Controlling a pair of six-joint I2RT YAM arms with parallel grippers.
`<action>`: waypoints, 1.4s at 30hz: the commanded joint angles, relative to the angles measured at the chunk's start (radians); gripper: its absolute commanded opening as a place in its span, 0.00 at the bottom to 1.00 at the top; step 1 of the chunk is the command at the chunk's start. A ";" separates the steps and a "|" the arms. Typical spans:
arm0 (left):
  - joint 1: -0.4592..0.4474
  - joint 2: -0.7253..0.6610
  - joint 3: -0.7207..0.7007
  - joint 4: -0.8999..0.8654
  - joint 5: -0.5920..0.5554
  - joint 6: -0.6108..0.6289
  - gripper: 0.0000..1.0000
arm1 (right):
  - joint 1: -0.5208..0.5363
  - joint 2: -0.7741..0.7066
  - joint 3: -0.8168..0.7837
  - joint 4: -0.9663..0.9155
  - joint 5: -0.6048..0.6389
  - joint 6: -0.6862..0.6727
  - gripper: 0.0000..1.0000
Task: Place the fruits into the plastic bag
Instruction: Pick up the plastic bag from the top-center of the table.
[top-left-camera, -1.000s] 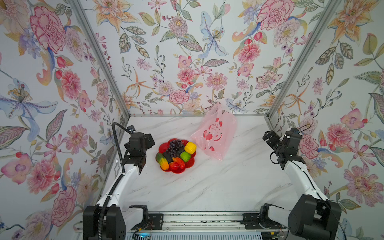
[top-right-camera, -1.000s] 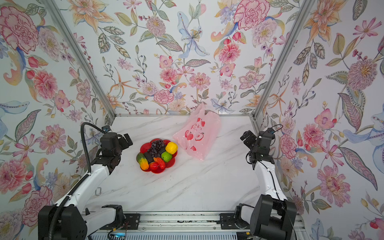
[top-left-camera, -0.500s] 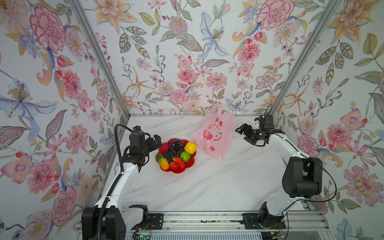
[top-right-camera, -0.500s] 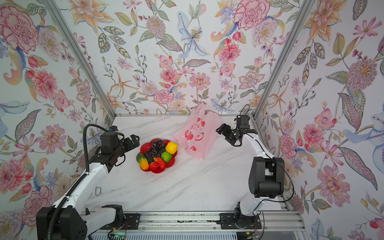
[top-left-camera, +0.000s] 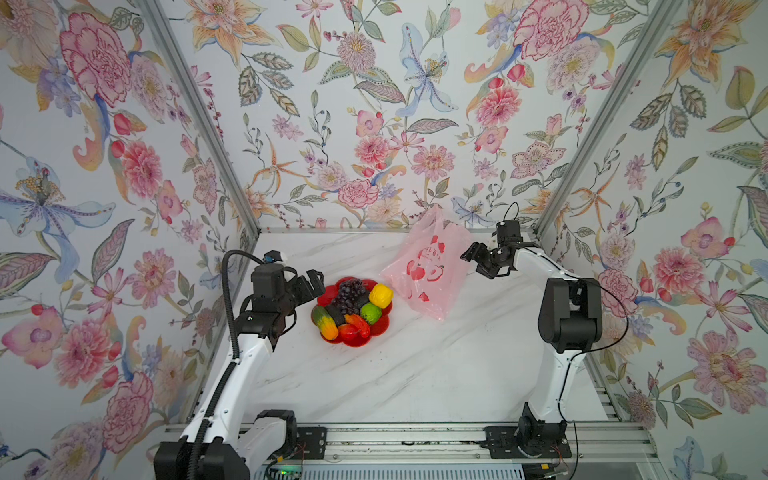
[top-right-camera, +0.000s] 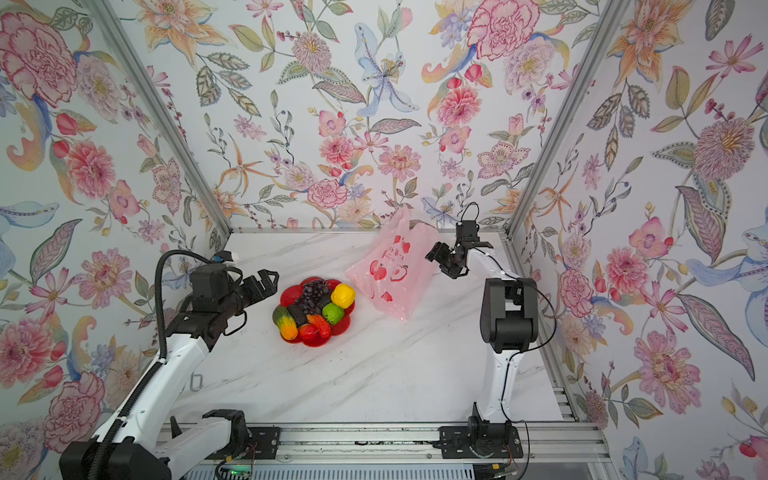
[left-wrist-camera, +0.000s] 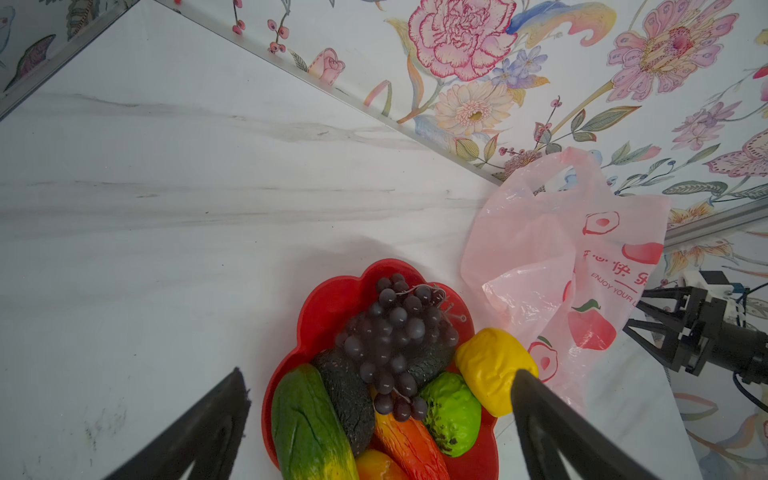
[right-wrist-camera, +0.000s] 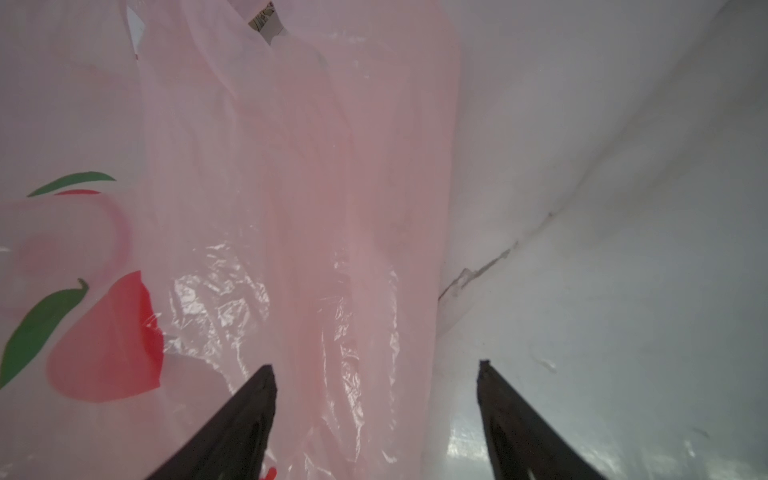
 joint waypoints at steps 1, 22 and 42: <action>0.009 -0.010 -0.011 -0.060 0.023 0.014 0.99 | 0.001 0.062 0.072 -0.017 0.042 0.015 0.72; 0.011 -0.021 -0.001 -0.140 -0.011 0.042 0.99 | 0.040 0.303 0.337 -0.044 0.086 0.038 0.49; 0.010 -0.103 -0.060 -0.124 -0.009 -0.006 0.99 | 0.051 0.198 0.268 -0.045 0.125 -0.061 0.00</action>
